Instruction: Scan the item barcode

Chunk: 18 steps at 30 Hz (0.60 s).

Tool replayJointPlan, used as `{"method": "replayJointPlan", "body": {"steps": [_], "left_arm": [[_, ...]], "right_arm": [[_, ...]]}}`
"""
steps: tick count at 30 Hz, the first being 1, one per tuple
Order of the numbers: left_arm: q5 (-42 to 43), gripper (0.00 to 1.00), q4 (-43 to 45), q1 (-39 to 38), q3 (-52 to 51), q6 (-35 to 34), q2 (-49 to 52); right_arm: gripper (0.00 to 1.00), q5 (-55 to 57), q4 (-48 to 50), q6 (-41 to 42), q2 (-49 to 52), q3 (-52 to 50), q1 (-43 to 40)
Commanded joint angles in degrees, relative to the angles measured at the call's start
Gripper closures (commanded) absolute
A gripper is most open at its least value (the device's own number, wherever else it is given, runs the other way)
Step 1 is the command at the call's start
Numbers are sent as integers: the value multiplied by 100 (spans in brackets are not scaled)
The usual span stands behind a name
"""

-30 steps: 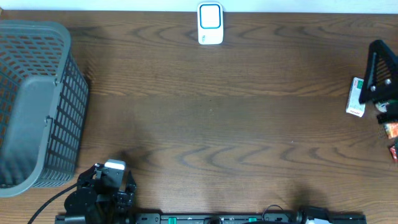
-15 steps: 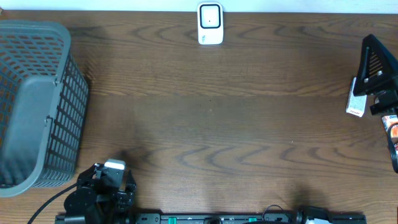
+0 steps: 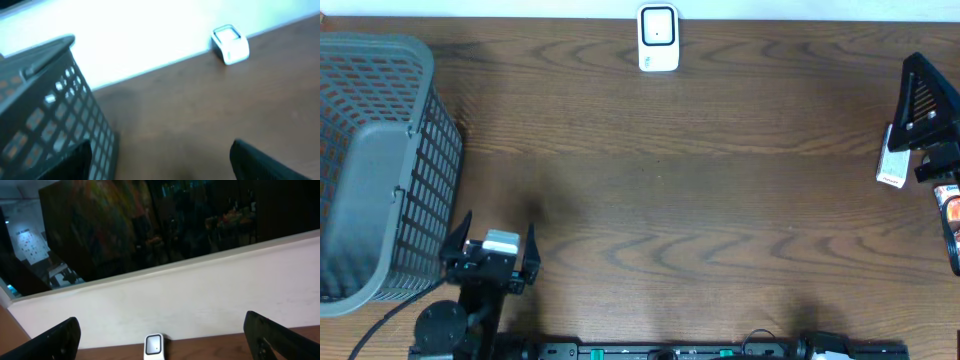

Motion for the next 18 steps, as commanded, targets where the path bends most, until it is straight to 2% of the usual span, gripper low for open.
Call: {"method": "replayJointPlan", "body": {"steps": [1, 6, 10, 14, 18], "left_arm": [[79, 14, 914, -22, -636, -236, -33], [74, 14, 2214, -22, -1545, -417, -31], [52, 14, 2839, -22, -2068, -431, -31], [26, 13, 3115, -20, -2369, -433, -31], [-76, 14, 3032, -17, -2516, -439, -24]], "right_arm": [[1, 24, 42, 236, -31, -44, 50], [1, 28, 85, 251, -31, -48, 50], [1, 28, 85, 251, -31, -48, 50], [1, 28, 83, 251, -28, -48, 50], [1, 28, 83, 249, -28, -48, 50]]}}
